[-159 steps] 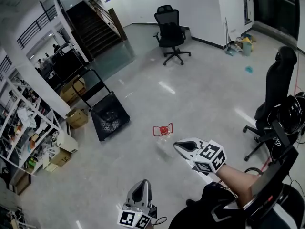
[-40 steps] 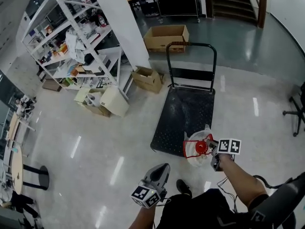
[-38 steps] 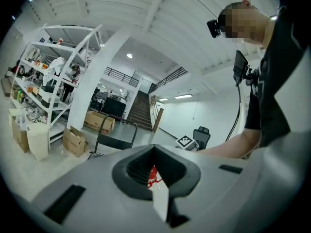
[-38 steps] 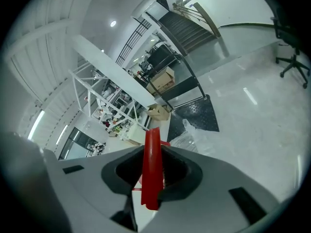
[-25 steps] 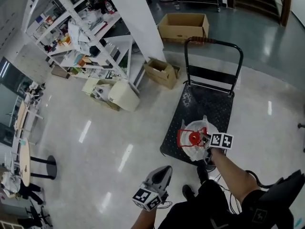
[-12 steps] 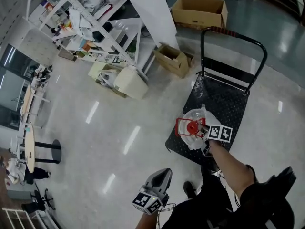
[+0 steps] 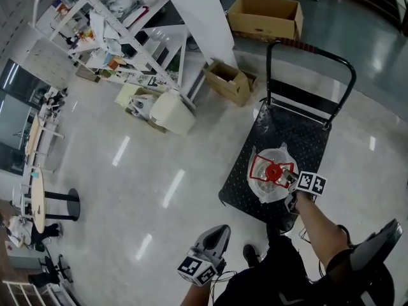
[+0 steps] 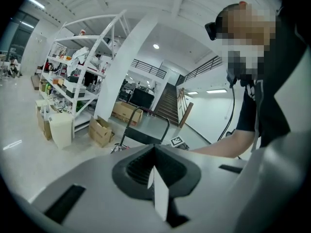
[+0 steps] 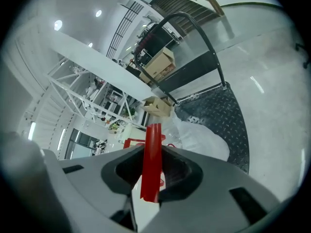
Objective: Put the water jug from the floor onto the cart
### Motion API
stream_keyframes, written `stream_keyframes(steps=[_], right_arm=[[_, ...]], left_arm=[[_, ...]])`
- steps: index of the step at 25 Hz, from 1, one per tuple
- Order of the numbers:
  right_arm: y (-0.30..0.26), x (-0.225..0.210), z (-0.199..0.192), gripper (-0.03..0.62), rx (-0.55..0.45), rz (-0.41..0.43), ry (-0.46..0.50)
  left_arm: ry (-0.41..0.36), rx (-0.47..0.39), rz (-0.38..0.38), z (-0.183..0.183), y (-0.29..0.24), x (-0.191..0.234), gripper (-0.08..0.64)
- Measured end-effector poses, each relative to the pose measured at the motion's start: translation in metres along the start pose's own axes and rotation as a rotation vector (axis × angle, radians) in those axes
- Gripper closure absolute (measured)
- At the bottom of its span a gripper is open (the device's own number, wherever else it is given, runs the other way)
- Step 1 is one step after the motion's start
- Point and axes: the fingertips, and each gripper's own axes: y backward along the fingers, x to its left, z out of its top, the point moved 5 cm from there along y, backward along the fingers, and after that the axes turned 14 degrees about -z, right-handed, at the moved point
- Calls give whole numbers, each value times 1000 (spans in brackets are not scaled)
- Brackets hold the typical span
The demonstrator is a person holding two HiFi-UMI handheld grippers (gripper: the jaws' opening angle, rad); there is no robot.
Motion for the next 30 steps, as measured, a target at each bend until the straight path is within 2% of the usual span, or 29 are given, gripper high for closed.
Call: stream_keyframes(steps=[4,9,13,16,19,22,24,26,28,30], right_arm=[[-2,-15,-8,509,13,-34,6],[1,-17,-7,504,7,-34,37],[12,-24,5,435,-39,-53,85],[36,-34,15,423,-99,-61,104],[76,-34,24,423,-209,-62,160],[129,-14,25,426,-310,6,238],[169,5,22,465,-379,45,323],[210,20,12,560,-430,35,418],[248,32,-5,586,-467,26,478],[281,41,-29,590,-503,35,490]], left_arm=[[4,6,-8,3,-8,-4,561],[-19,16,-26,10,-13,-9,561],[-29,3,-29,16,-13,-12,561],[-52,-13,-50,17,-11,-15,561],[-86,-29,-88,20,-5,-19,561],[-113,-56,-136,27,3,-26,561],[-150,-79,-190,33,9,-35,561],[-208,-90,-241,38,20,-45,561],[-243,-98,-271,41,33,-57,561],[-249,-112,-297,42,48,-68,561]])
